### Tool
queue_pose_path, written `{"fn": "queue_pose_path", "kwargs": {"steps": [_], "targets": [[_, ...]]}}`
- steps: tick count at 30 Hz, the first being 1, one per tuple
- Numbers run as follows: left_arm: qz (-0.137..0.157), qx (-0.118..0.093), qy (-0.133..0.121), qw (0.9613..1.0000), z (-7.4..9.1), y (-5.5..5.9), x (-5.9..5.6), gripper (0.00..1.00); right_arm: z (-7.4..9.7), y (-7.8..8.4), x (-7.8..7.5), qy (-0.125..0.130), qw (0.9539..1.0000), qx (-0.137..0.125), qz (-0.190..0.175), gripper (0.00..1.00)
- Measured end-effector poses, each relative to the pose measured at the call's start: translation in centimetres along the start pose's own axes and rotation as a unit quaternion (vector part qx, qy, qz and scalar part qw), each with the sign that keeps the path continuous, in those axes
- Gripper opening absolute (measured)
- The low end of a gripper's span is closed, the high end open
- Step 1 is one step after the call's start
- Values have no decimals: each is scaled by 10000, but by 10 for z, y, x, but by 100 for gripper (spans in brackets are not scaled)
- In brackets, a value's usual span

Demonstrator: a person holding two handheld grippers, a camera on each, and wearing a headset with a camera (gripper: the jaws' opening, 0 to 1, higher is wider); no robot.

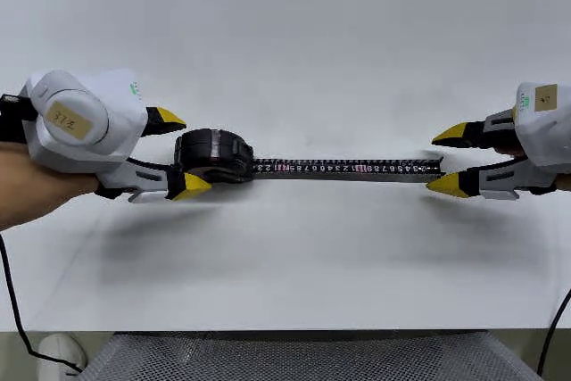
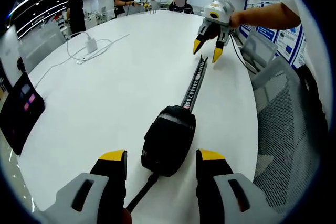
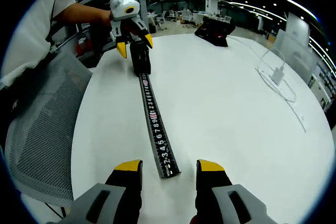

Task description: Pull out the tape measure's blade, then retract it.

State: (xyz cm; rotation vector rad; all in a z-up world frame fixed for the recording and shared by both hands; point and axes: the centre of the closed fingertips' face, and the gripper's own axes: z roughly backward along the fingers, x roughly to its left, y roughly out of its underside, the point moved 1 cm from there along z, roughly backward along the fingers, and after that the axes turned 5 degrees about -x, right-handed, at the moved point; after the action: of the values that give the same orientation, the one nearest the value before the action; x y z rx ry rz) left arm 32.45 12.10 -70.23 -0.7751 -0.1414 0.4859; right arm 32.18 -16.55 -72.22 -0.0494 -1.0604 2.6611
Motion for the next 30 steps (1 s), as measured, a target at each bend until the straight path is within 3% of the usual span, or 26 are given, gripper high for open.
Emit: {"fn": "queue_pose_path", "kwargs": {"steps": [7,11,14,18,26,30], "targets": [[61,-124,-197,9997,7,-2,-1,55,5,-4,3,207,9996,-48,-187,52],[125,-140,-209,9996,10,0,-3,57,7,-7,5,295,9990,-135,-299,54],[320,-286,-316,9986,15,-2,-1,58,9,-7,6,377,9984,-186,-372,54],[333,-415,-462,9975,21,-4,0,58,11,-9,6,490,9976,-255,-428,55],[475,-722,-791,9931,37,-13,3,58,18,-16,8,700,9949,-426,-580,59],[579,-984,-988,9885,47,-18,4,59,21,-19,10,802,9936,-481,-632,62]]}}
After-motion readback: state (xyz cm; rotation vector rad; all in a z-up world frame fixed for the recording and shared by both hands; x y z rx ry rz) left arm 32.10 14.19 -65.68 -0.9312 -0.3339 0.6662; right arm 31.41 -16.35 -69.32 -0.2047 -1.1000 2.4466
